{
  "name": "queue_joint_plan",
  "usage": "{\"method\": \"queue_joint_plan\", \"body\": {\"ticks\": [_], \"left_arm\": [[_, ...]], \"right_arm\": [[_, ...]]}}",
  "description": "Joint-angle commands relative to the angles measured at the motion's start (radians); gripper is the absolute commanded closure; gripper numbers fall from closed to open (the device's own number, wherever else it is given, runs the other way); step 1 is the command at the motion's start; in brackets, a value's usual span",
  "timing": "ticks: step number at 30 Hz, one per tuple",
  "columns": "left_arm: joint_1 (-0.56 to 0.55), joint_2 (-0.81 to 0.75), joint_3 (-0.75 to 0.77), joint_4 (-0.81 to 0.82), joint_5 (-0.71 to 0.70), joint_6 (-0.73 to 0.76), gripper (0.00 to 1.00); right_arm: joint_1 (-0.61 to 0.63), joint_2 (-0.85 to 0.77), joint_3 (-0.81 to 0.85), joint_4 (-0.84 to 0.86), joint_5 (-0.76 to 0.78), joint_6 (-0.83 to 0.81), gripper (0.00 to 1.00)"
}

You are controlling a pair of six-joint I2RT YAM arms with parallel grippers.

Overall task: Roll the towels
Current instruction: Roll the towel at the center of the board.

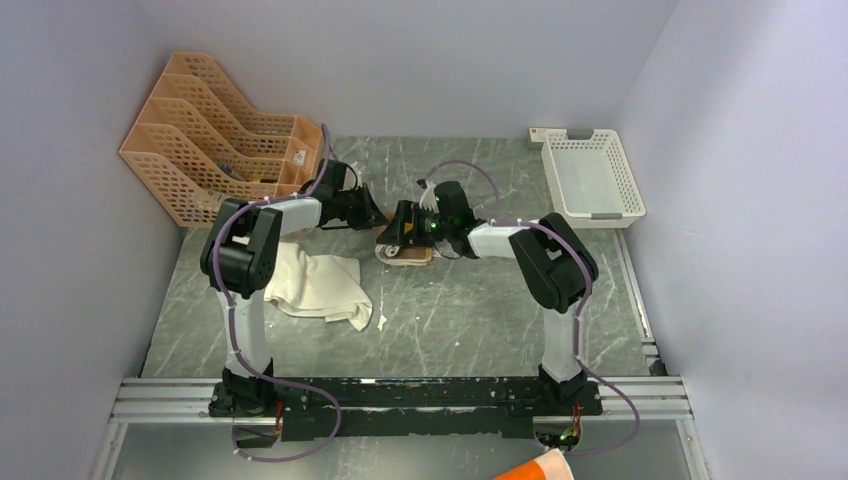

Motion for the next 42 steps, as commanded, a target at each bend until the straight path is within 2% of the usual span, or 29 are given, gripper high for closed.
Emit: {"method": "queue_joint_plan", "body": {"ticks": [1,5,12,17,23,25,30,31,33,35,37,38,42], "left_arm": [[-0.005,-0.022,0.061,-0.129,-0.132,0.106,0.93],[-0.006,-0.037,0.067,-0.152,-0.175,0.125,0.93],[-0.014,-0.037,0.076,-0.179,-0.216,0.135,0.93],[-0.015,-0.02,0.095,-0.206,-0.223,0.135,0.93],[-0.015,-0.003,0.109,-0.213,-0.207,0.127,0.93],[-0.015,0.003,0.112,-0.217,-0.203,0.126,0.93],[-0.015,0.015,0.118,-0.222,-0.193,0.116,0.93],[-0.015,0.018,0.119,-0.223,-0.19,0.111,0.93],[-0.015,0.024,0.123,-0.225,-0.182,0.1,0.93],[-0.014,0.025,0.12,-0.216,-0.173,0.088,0.93],[-0.012,0.02,0.113,-0.205,-0.165,0.072,0.85],[-0.009,0.014,0.107,-0.197,-0.159,0.061,0.77],[0.03,-0.034,0.058,-0.132,-0.111,0.001,0.38]], "right_arm": [[0.026,-0.113,0.114,-0.391,0.258,-0.258,0.01],[0.093,-0.138,0.212,-0.572,0.45,-0.352,0.0],[0.221,-0.06,0.416,-0.754,0.615,-0.429,0.01],[0.272,0.027,0.521,-0.831,0.697,-0.434,0.09],[0.303,0.093,0.585,-0.888,0.813,-0.432,0.23],[0.309,0.102,0.591,-0.889,0.84,-0.431,0.25],[0.321,0.122,0.596,-0.882,0.878,-0.419,0.42],[0.324,0.124,0.594,-0.879,0.884,-0.416,0.47],[0.325,0.121,0.582,-0.864,0.9,-0.404,0.67],[0.325,0.114,0.564,-0.847,0.913,-0.393,0.79],[0.326,0.11,0.551,-0.832,0.919,-0.38,0.9],[0.325,0.106,0.538,-0.819,0.909,-0.377,0.97],[0.279,0.045,0.387,-0.685,0.757,-0.318,1.0]]}}
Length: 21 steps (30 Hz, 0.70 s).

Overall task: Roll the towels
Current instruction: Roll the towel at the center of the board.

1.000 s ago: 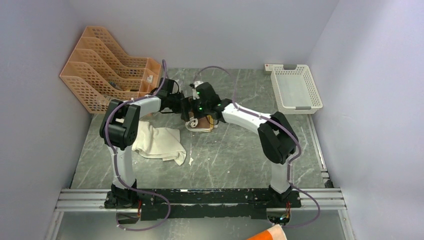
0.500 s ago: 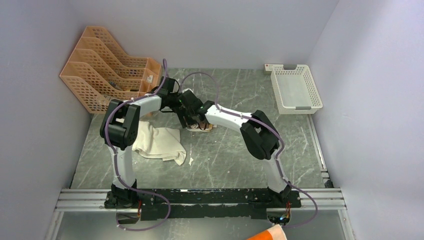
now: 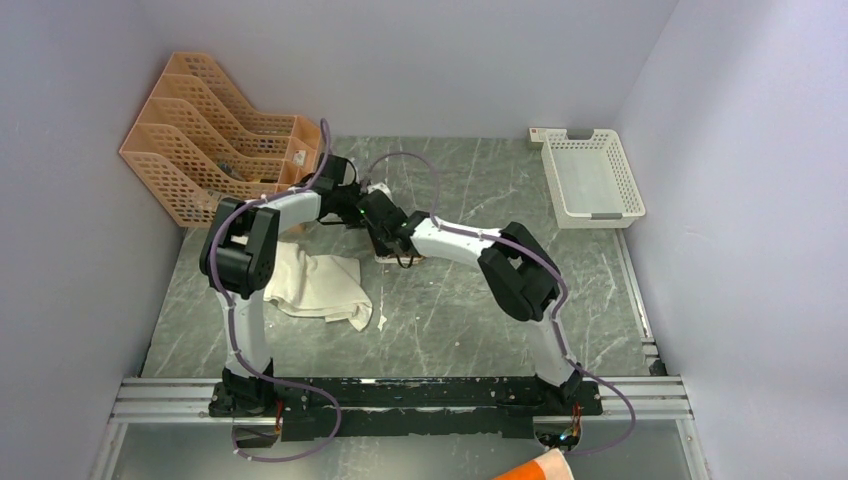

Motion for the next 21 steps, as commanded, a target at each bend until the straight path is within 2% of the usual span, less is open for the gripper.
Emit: {"method": "queue_joint_plan", "body": {"ticks": [1,2,3,7,12,18,20,21], "left_arm": [[0.048,-0.051,-0.055,0.072,0.047,-0.073,0.3],[0.061,-0.07,-0.073,0.09,0.052,-0.086,0.22],[0.073,-0.092,-0.091,0.106,0.055,-0.099,0.2],[0.091,-0.151,-0.148,0.156,0.057,-0.127,0.19],[0.069,-0.172,-0.229,0.248,0.115,-0.183,0.19],[-0.025,-0.159,-0.29,0.36,0.099,-0.261,0.2],[-0.052,-0.147,-0.293,0.386,0.088,-0.281,0.21],[-0.06,-0.133,-0.29,0.392,0.086,-0.285,0.25]], "right_arm": [[-0.059,-0.078,-0.194,0.189,-0.169,0.088,1.0],[-0.086,-0.098,-0.262,0.271,-0.244,0.118,1.0],[-0.118,-0.146,-0.338,0.357,-0.327,0.156,1.0],[-0.25,-0.21,-0.572,0.728,-0.601,0.329,1.0],[-0.307,-0.165,-0.683,0.994,-0.795,0.504,1.0],[-0.31,-0.058,-0.691,1.166,-0.903,0.634,1.0],[-0.312,-0.056,-0.691,1.152,-0.906,0.633,1.0],[-0.311,-0.063,-0.693,1.138,-0.902,0.623,1.0]]}}
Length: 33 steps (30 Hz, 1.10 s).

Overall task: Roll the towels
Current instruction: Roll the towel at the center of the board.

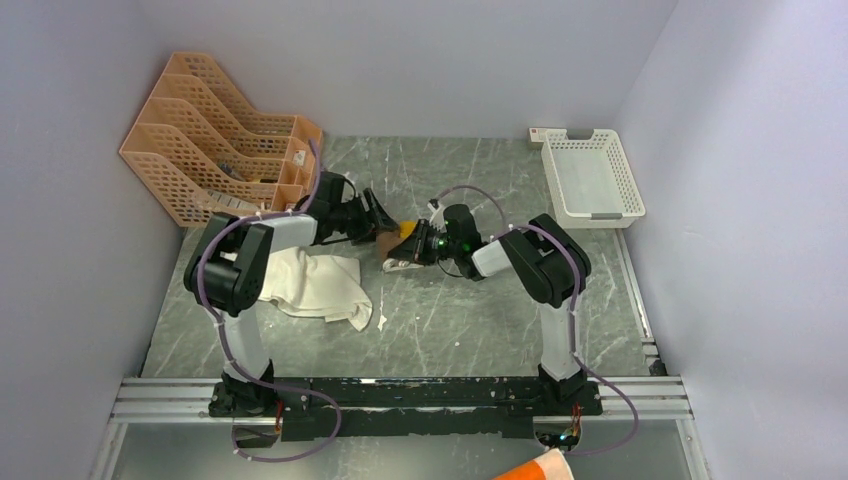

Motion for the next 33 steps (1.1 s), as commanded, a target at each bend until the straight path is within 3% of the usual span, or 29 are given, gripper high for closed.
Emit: {"method": "queue_joint_plan", "body": {"ticks": [1,5,8,10,12,15,20,27,33], "left_arm": [[-0.049,0.034,0.002,0.118,0.008,-0.058,0.29],[-0.055,0.065,0.011,0.127,0.0,-0.053,0.44],[-0.055,0.072,0.027,0.097,-0.017,-0.016,0.6],[-0.054,0.073,0.044,0.063,-0.035,0.012,0.71],[-0.054,0.07,0.063,0.029,-0.059,0.04,0.82],[-0.055,0.063,0.086,-0.012,-0.097,0.074,0.84],[-0.054,0.048,0.11,-0.048,-0.145,0.094,0.84],[-0.056,0.059,0.122,-0.075,-0.159,0.087,0.85],[-0.059,0.059,0.121,-0.081,-0.164,0.077,0.84]], "right_arm": [[0.001,0.003,-0.012,0.059,-0.075,0.04,1.0],[-0.003,-0.028,-0.004,-0.021,-0.061,-0.011,1.0],[-0.001,-0.091,0.023,-0.169,0.001,-0.103,0.68],[0.012,-0.138,0.068,-0.336,0.089,-0.208,0.56],[0.043,-0.176,0.144,-0.51,0.21,-0.321,0.51],[0.096,-0.198,0.259,-0.722,0.372,-0.451,0.39],[0.184,-0.171,0.427,-0.938,0.562,-0.55,0.26],[0.266,-0.061,0.624,-1.143,0.704,-0.577,0.26],[0.286,0.02,0.701,-1.201,0.743,-0.554,0.29]]}}
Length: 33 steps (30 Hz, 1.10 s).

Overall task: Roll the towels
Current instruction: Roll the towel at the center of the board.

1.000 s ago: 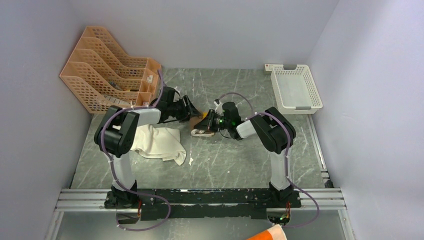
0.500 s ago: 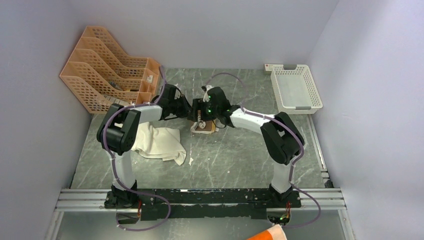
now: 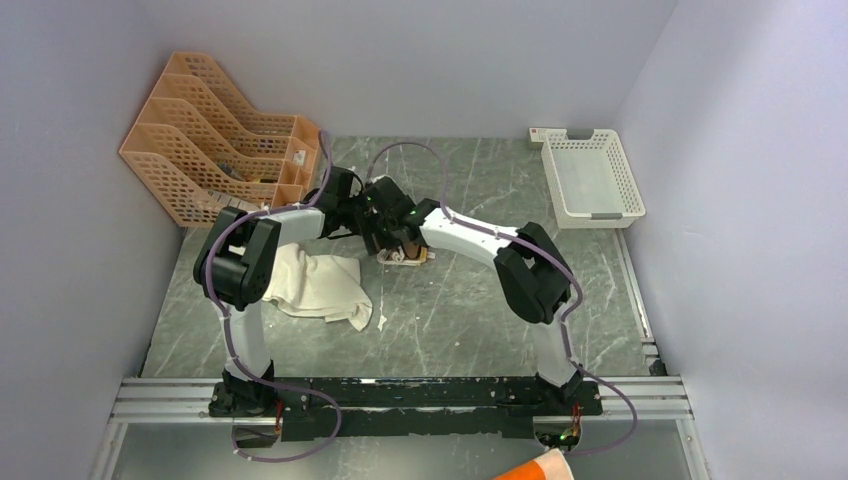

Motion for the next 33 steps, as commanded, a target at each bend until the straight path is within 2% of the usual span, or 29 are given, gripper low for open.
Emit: {"method": "queue_joint_plan", "body": {"ticks": [1,4,7,8,9,12,14,18,22,25,27,33], "left_arm": [[-0.009,-0.003,0.026,-0.022,-0.031,0.005,0.84],[-0.009,-0.005,0.025,-0.026,-0.031,-0.004,0.83],[-0.009,-0.005,0.018,-0.027,-0.032,-0.02,0.79],[-0.009,-0.005,0.015,-0.025,-0.031,-0.025,0.74],[-0.009,-0.007,0.011,-0.024,-0.03,-0.033,0.71],[-0.008,-0.026,-0.005,-0.018,-0.035,-0.061,0.57],[-0.003,-0.045,-0.016,-0.012,-0.045,-0.082,0.48],[0.032,-0.091,-0.057,0.026,-0.039,-0.156,0.33],[0.08,-0.151,-0.116,0.078,-0.039,-0.217,0.27],[0.102,-0.197,-0.168,0.121,-0.038,-0.258,0.25],[0.107,-0.222,-0.198,0.151,-0.035,-0.281,0.2],[0.09,-0.253,-0.286,0.246,-0.006,-0.338,0.21]], "right_arm": [[0.009,0.058,0.048,-0.103,0.079,0.005,0.3],[0.01,0.069,0.054,-0.107,0.09,0.03,0.35],[0.01,0.077,0.06,-0.111,0.103,0.061,0.49],[0.01,0.079,0.06,-0.111,0.111,0.069,0.54],[0.009,0.079,0.059,-0.11,0.118,0.078,0.61],[0.007,0.073,0.046,-0.102,0.139,0.101,0.91],[0.006,0.058,0.025,-0.087,0.149,0.112,1.0],[-0.011,-0.049,-0.117,0.039,0.101,0.127,1.0],[-0.069,-0.186,-0.362,0.293,-0.066,0.158,1.0],[-0.148,-0.263,-0.55,0.495,-0.253,0.202,1.0],[-0.204,-0.292,-0.649,0.606,-0.368,0.231,1.0],[-0.324,-0.261,-0.775,0.854,-0.665,0.344,1.0]]}}
